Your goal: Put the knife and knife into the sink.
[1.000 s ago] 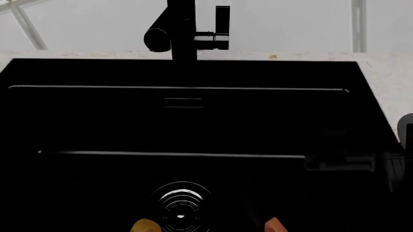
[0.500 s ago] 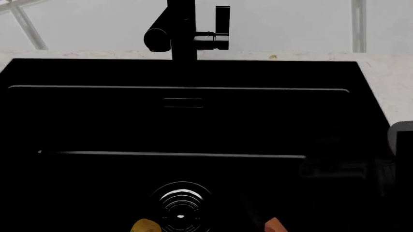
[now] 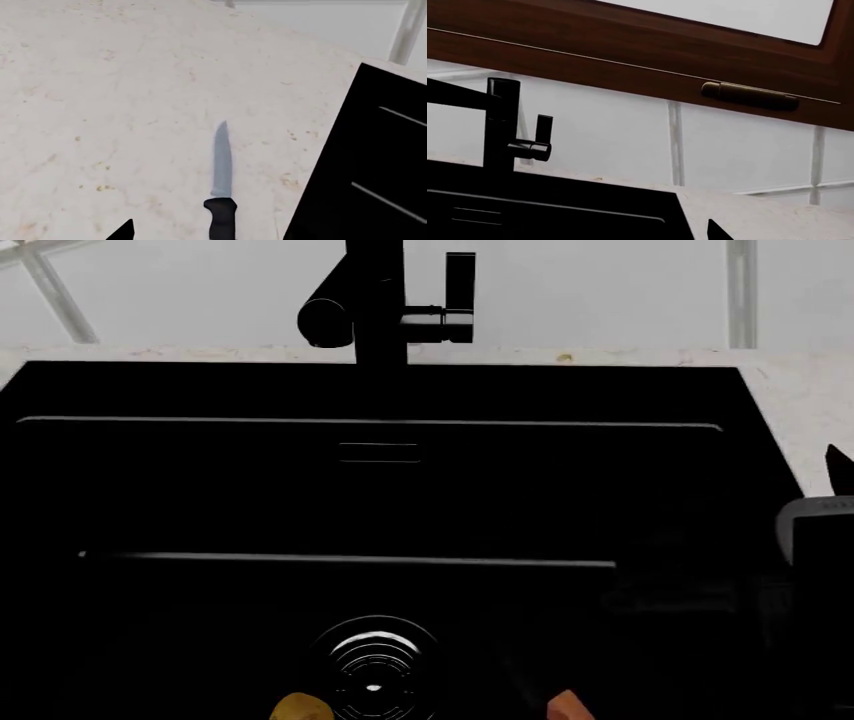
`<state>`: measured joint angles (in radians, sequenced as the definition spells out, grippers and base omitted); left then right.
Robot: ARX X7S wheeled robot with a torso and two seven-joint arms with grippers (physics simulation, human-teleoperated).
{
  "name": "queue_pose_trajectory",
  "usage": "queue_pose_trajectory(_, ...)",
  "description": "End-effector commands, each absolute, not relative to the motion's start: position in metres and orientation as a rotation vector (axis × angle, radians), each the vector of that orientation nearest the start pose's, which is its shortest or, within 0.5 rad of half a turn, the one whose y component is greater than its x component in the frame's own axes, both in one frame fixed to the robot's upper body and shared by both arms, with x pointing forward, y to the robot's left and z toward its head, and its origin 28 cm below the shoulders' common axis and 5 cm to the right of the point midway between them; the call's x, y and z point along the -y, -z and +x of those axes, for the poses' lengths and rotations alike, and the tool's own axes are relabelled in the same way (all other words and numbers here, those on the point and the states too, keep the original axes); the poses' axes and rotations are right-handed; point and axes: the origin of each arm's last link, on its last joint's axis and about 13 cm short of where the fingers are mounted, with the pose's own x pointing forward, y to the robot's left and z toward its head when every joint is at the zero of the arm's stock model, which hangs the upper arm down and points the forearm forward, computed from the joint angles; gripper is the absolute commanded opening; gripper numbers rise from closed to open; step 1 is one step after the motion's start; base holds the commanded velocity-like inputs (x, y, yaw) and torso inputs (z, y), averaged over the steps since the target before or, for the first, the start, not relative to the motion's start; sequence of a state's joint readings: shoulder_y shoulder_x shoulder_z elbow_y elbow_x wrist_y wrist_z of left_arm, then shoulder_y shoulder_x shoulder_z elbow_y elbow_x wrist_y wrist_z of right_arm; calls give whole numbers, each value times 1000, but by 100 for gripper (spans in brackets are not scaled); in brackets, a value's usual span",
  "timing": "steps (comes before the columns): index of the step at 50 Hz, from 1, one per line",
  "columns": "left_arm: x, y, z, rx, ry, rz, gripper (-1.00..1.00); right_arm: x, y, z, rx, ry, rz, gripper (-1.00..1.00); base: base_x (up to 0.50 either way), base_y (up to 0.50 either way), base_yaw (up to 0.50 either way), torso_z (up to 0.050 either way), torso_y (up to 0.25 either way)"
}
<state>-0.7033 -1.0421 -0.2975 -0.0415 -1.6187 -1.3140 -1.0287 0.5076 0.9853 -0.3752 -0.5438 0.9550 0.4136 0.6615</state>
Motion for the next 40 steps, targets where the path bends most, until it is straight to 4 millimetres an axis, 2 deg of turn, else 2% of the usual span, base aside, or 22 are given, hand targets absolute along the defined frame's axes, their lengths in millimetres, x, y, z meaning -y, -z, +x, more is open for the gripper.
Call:
queue_pose_trajectory(1,-405,-256,223,-469,-584,-230,100,175,-201,230,153,37,-175,100,0,0,0,0,0)
queue_pose_trajectory(18,-418,-252,217,-460,-701,-224,100,177,-198,227,156,43,-160,100,0,0,0,0,0)
queue_pose_trajectory(40,-415,-232,223,-576,-644,-171,100,177,-196,226,152,40,-153,100,0,0,0,0,0)
